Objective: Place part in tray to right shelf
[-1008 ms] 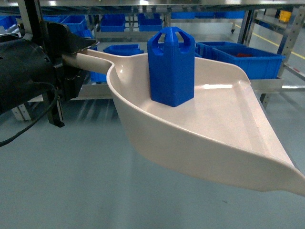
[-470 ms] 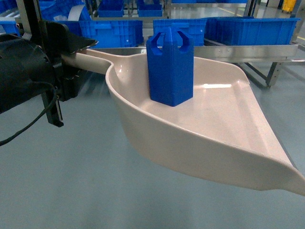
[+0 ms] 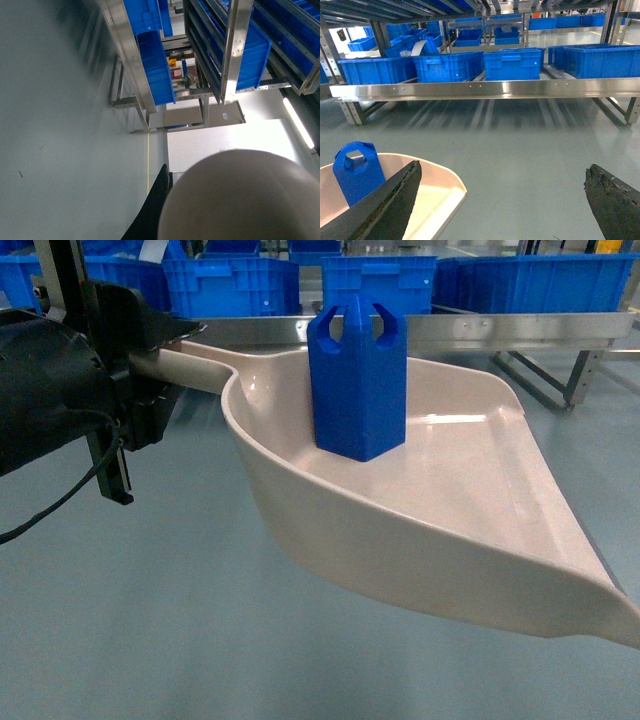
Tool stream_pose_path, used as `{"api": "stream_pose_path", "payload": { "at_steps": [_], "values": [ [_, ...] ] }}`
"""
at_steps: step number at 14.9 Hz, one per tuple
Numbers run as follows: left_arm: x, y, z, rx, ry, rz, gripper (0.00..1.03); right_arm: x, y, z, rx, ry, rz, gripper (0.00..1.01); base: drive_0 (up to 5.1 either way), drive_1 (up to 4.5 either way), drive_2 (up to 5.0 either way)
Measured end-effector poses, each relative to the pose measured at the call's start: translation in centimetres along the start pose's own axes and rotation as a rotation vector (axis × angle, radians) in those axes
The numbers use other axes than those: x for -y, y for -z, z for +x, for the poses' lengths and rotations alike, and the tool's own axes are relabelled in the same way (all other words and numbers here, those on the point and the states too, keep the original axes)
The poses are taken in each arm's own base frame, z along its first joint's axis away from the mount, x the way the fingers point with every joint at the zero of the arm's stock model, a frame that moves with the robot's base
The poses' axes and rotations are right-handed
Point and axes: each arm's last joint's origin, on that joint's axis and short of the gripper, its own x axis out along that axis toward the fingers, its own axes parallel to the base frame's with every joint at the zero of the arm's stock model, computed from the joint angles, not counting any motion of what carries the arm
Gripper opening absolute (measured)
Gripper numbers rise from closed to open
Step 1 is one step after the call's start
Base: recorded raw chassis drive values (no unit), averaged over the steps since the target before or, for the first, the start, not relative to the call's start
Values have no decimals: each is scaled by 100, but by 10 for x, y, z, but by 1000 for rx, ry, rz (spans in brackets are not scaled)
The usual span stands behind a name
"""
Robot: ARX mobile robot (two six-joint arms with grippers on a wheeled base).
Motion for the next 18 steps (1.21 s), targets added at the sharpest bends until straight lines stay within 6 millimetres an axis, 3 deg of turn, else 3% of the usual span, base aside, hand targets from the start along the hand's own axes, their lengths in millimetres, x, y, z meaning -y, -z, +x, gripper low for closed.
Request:
{"api": "stream_pose_path", "payload": {
  "at_steps": [3, 18],
  "values": [
    [0, 0, 0, -3, 1, 0, 13, 0, 0, 0, 2, 0, 0, 98, 0, 0, 0],
    [0, 0, 0, 1, 2, 0, 12, 0, 0, 0, 3, -1, 0, 98, 22, 435, -392]
  ]
}}
